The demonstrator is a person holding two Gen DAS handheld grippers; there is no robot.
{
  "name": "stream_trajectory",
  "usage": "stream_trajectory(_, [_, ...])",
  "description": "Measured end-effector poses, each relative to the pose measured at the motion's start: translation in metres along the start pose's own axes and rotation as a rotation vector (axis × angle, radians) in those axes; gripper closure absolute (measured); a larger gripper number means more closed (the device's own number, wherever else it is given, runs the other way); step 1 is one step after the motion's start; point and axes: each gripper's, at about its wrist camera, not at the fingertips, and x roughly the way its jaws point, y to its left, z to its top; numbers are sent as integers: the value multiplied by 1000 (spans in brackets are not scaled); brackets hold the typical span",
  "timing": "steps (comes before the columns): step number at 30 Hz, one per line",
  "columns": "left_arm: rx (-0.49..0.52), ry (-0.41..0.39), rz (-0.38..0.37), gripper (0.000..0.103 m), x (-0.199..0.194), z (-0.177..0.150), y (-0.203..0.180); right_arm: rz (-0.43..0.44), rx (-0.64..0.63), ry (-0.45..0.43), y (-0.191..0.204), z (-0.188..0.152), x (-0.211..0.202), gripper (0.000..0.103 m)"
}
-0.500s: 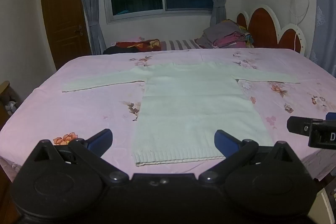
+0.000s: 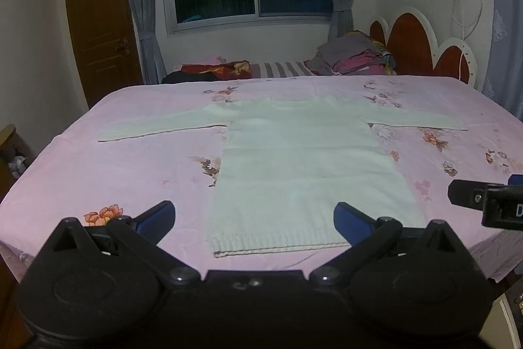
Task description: Fold small clothes
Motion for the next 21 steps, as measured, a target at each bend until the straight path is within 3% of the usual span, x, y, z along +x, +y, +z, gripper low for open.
stream_trajectory(21, [-4,10,0,0,-2,1,-1,-1,-6,3,3,-2,2,0])
